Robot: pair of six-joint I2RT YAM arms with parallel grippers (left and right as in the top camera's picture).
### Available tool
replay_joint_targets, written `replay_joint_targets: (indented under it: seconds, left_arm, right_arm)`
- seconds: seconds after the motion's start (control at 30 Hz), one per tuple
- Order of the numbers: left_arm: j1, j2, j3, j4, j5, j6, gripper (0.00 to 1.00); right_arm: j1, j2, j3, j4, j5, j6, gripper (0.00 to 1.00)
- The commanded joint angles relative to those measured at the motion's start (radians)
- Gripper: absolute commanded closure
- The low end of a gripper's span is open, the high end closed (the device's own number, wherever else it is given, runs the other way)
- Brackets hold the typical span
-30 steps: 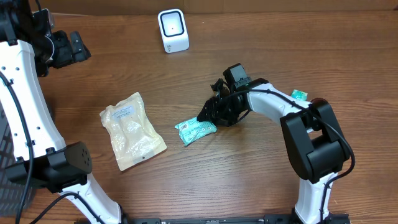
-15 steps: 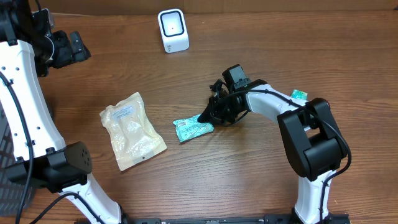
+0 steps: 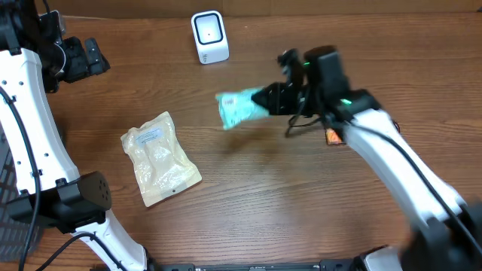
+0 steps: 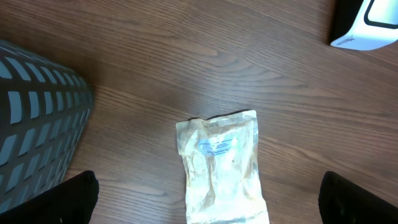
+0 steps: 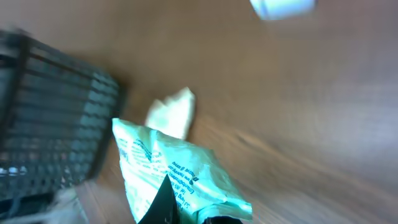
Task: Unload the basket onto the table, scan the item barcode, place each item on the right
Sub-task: 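Carry the teal packet up under the white scanner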
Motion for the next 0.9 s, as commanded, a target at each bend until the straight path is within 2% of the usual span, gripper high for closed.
replay_joint_targets:
  seconds: [0.0,0.13,0.23,0.4,0.53,0.7,0.8,0.87]
  left_arm:
    - [-0.007,0.002,0.000,0.000,-0.003,0.015,0.00]
    - [-0.007,0.002,0.000,0.000,-0.003,0.015,0.00]
    - [-0.007,0.002,0.000,0.000,-0.003,0.015,0.01]
    - [-0.007,0.002,0.000,0.000,-0.003,0.015,0.00]
    - [-0.007,0.002,0.000,0.000,-0.003,0.015,0.00]
    - [-0.007,0.002,0.000,0.001,-0.003,0.015,0.00]
    - [-0.007,0.002,0.000,0.000,-0.003,0.015,0.00]
    - [-0.007,0.002,0.000,0.000,-0.003,0.015,0.00]
  right_arm:
    - [0.002,-0.134,0.023,0.001,0.048,-0.014,0.96]
    - [0.002,-0.217,0.023,-0.004,0.049,0.010,0.96]
    - [0.003,-0.215,0.023,-0.023,0.048,0.072,0.96]
    - [0.018,-0.131,0.041,-0.039,0.026,0.095,0.96]
    - [0.044,0.025,0.202,-0.112,0.039,0.053,0.96]
    - [0.079,0.313,0.628,-0.300,0.280,-0.090,0.96]
    - [0.119,0.462,0.818,-0.259,0.537,-0.235,0.96]
    - [0.148,0.521,0.847,-0.144,0.721,-0.332,0.96]
